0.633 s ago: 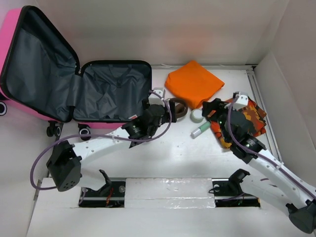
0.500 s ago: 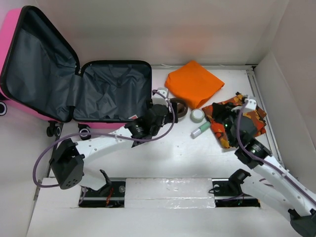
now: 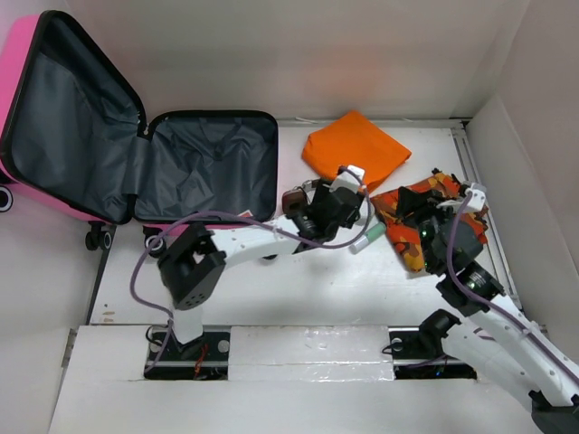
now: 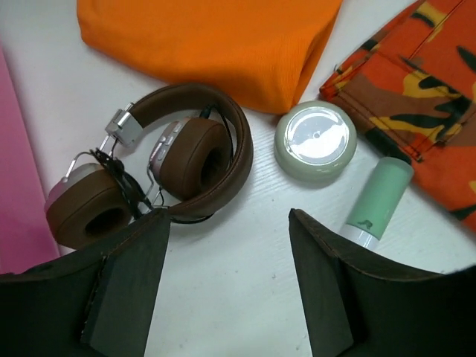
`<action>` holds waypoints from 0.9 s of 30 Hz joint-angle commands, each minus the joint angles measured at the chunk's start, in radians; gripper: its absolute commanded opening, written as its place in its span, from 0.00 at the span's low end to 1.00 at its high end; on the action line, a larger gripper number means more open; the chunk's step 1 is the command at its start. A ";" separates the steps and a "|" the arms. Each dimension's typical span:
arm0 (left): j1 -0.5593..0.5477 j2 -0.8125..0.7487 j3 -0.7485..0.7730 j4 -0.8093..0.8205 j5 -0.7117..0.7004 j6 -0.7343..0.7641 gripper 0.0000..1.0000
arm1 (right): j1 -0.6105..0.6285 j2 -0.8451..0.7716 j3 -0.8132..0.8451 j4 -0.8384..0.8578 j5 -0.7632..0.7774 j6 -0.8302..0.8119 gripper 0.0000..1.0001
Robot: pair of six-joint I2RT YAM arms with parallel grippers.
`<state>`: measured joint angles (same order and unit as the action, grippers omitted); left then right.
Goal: Pack the luggage
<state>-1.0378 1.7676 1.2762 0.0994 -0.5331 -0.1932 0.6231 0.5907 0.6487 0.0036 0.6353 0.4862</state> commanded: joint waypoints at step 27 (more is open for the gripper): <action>0.079 0.467 0.396 -0.171 0.021 0.141 0.38 | -0.002 -0.029 0.000 0.004 -0.022 -0.001 0.43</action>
<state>-0.9600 2.2204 1.6318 -0.0540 -0.4824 -0.0792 0.6231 0.5697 0.6384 -0.0177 0.6289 0.4862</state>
